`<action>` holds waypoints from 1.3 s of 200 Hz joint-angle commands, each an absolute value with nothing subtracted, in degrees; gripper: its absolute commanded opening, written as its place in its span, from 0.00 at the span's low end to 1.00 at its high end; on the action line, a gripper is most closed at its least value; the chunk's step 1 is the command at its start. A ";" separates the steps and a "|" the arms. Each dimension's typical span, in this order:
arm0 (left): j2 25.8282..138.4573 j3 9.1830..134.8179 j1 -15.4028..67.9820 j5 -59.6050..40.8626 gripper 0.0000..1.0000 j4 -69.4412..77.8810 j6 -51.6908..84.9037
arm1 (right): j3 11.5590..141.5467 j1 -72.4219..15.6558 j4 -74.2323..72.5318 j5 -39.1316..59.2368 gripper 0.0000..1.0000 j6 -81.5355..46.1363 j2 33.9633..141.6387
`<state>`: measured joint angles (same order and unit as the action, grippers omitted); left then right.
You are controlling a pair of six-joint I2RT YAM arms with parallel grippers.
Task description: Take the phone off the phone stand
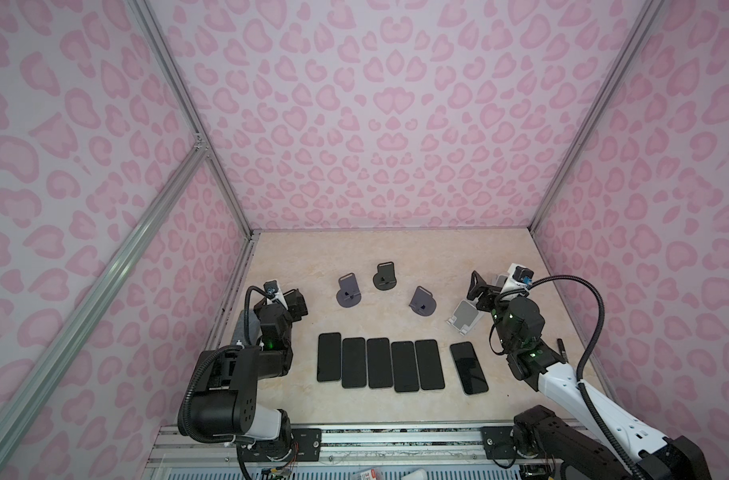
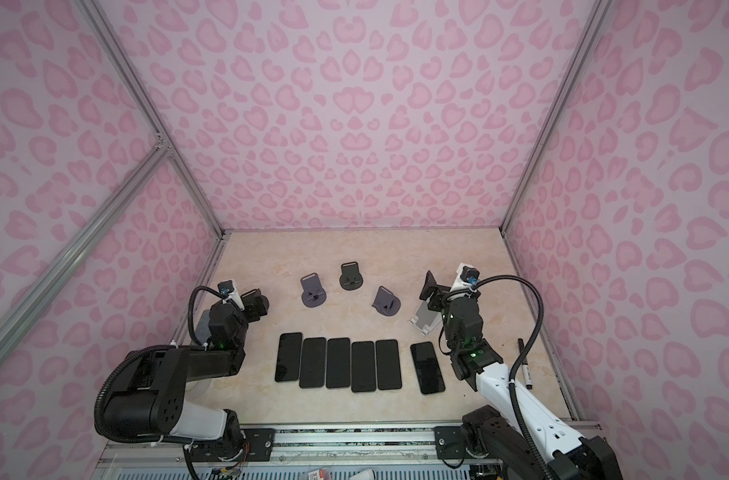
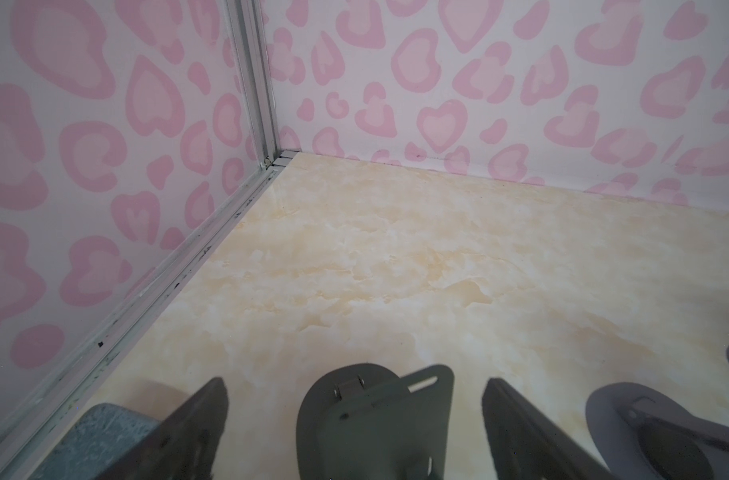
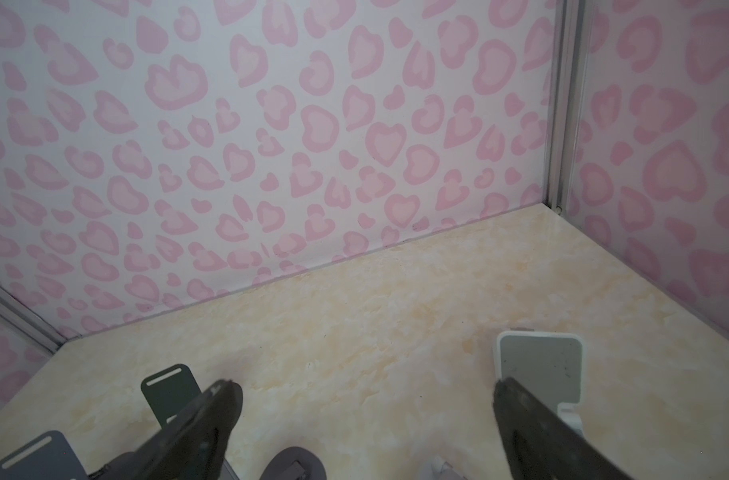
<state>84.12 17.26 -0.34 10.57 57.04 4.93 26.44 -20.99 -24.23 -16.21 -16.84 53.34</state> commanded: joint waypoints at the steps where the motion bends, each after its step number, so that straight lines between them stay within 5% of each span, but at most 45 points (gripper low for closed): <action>1: 84.37 17.92 -0.27 11.43 0.98 57.87 4.79 | 25.24 -20.93 -28.13 -15.27 0.99 -5.29 53.02; 42: 84.27 17.93 -0.15 11.60 0.98 57.82 4.71 | 18.36 -20.26 -37.16 -17.18 0.99 9.85 53.35; 83: 84.36 17.93 -0.10 11.60 0.98 57.83 4.74 | 12.96 -16.34 -41.85 -20.12 0.99 7.71 58.04; 122: 84.29 17.92 -0.07 11.68 0.98 57.83 4.62 | 5.76 -9.56 -72.75 -10.18 1.00 6.35 77.95; 153: 84.37 17.94 -0.02 11.65 0.98 57.82 4.62 | 4.82 -8.59 -89.52 -16.17 1.00 4.46 92.77; 209: 84.37 17.95 0.00 11.76 0.98 57.77 4.59 | 18.06 -3.67 -61.37 -18.91 1.00 -3.36 89.99; 260: 84.37 17.98 0.00 11.78 0.98 57.80 4.58 | 16.95 -2.46 -63.26 -16.96 1.00 -3.82 89.84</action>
<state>84.14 17.47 -0.01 11.62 56.69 4.89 17.12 -2.52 -63.90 -16.78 -2.26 89.76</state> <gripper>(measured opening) 0.980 0.999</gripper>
